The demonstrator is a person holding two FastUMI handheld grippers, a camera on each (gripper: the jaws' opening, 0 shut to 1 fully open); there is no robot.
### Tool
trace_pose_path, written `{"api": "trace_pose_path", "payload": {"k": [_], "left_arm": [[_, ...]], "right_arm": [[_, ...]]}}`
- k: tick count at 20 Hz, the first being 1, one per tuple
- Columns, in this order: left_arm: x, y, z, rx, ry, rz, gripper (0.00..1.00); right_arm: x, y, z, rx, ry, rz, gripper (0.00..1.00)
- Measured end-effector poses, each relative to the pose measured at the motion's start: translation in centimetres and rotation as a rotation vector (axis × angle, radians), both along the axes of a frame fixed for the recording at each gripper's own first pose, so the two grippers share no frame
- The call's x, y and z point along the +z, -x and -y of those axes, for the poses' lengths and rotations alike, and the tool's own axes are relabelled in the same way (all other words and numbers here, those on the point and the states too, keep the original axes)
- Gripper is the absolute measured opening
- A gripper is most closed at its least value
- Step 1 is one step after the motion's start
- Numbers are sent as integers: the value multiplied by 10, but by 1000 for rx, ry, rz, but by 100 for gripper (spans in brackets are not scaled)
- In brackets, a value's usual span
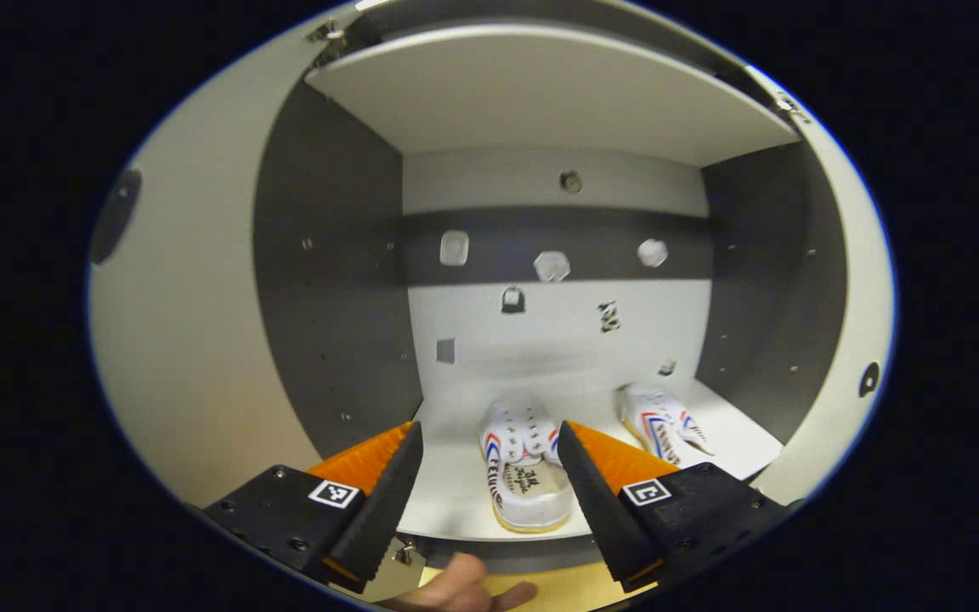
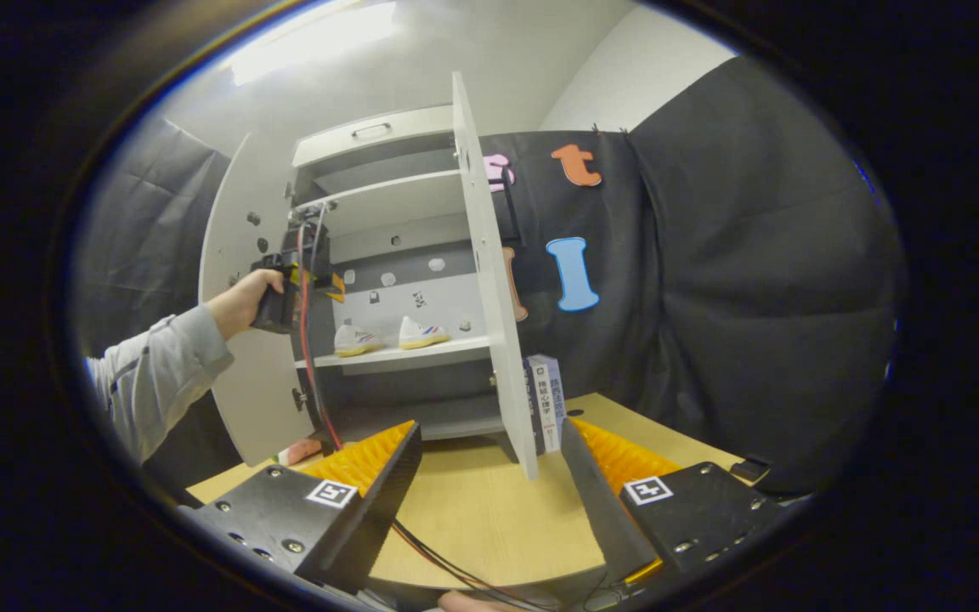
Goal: Grab one shoe with the right hand and put it into the shoe cabinet, grab the other shoe with the left hand and put it into the shoe cabinet; then close the right door with the right hand and the left door with the left hand.
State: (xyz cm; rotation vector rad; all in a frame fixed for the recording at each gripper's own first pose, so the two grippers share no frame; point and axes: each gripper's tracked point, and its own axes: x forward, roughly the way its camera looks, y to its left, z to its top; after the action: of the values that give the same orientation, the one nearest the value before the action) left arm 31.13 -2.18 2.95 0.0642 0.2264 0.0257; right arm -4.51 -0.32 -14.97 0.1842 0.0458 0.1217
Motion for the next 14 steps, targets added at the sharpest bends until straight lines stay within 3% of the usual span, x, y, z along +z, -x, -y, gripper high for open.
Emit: {"api": "trace_pose_path", "payload": {"k": [10, 13, 14], "left_arm": [[57, 184, -3, -108, 52, 167, 98], [47, 224, -11, -124, 69, 217, 99], [44, 240, -22, -92, 81, 229, 99]], "right_arm": [[-4, 3, 13, -39, 9, -9, 98], [-4, 1, 17, -44, 15, -14, 98], [-3, -1, 22, -56, 24, -13, 98]]}}
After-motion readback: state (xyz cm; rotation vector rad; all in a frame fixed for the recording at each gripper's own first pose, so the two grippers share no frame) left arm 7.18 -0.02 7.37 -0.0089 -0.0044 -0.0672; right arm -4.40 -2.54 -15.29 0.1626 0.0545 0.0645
